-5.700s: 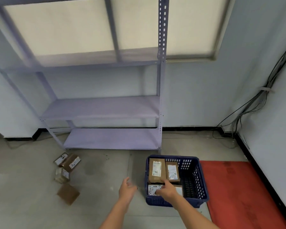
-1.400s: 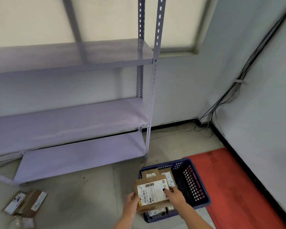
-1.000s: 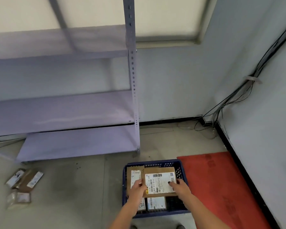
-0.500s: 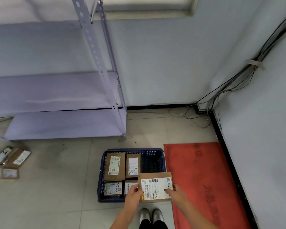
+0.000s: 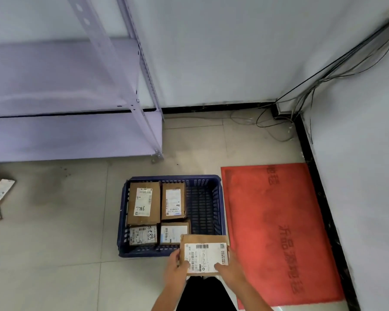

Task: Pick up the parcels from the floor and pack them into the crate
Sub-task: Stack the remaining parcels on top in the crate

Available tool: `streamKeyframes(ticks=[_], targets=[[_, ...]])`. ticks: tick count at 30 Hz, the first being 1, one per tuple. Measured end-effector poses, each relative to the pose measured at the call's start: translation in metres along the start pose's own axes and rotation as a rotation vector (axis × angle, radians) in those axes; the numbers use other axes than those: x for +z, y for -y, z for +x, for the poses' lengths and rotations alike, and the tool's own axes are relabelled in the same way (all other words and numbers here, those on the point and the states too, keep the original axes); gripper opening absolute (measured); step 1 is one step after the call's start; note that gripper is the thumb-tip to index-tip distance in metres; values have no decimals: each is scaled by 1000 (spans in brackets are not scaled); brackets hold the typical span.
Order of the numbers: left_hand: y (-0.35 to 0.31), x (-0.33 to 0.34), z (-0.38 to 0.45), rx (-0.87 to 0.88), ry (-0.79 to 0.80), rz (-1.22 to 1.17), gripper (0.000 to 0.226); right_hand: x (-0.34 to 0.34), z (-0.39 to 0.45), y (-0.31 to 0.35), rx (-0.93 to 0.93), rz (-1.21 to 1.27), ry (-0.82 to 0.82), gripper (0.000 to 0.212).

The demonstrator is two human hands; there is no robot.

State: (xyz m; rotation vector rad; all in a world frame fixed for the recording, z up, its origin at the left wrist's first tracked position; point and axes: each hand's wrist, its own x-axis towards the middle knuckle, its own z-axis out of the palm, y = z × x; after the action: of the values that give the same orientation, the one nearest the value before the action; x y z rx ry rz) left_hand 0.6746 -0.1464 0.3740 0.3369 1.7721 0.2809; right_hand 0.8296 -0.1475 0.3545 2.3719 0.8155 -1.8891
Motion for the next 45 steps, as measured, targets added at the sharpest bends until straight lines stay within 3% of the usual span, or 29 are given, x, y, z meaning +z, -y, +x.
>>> streamKeyframes(ticks=[6, 12, 16, 25, 33, 39, 45], targets=[[30, 23, 119, 26, 48, 21, 27, 30, 105, -15, 5, -224, -41, 71], [64, 51, 217, -45, 46, 78, 45, 64, 196, -40, -20, -432, -57, 82], [77, 65, 255, -5, 22, 150, 39, 81, 228, -48, 4, -546, -183, 79], [83, 63, 268, 41, 36, 166, 37, 100, 229, -54, 16, -540, -376, 76], [81, 71, 276, 40, 101, 251, 52, 112, 241, -48, -12, -576, -314, 84], [82, 78, 295, 133, 72, 471, 37, 112, 268, -51, 34, -542, -260, 89], [86, 78, 301, 127, 29, 337, 41, 118, 276, -57, 32, -596, -327, 81]])
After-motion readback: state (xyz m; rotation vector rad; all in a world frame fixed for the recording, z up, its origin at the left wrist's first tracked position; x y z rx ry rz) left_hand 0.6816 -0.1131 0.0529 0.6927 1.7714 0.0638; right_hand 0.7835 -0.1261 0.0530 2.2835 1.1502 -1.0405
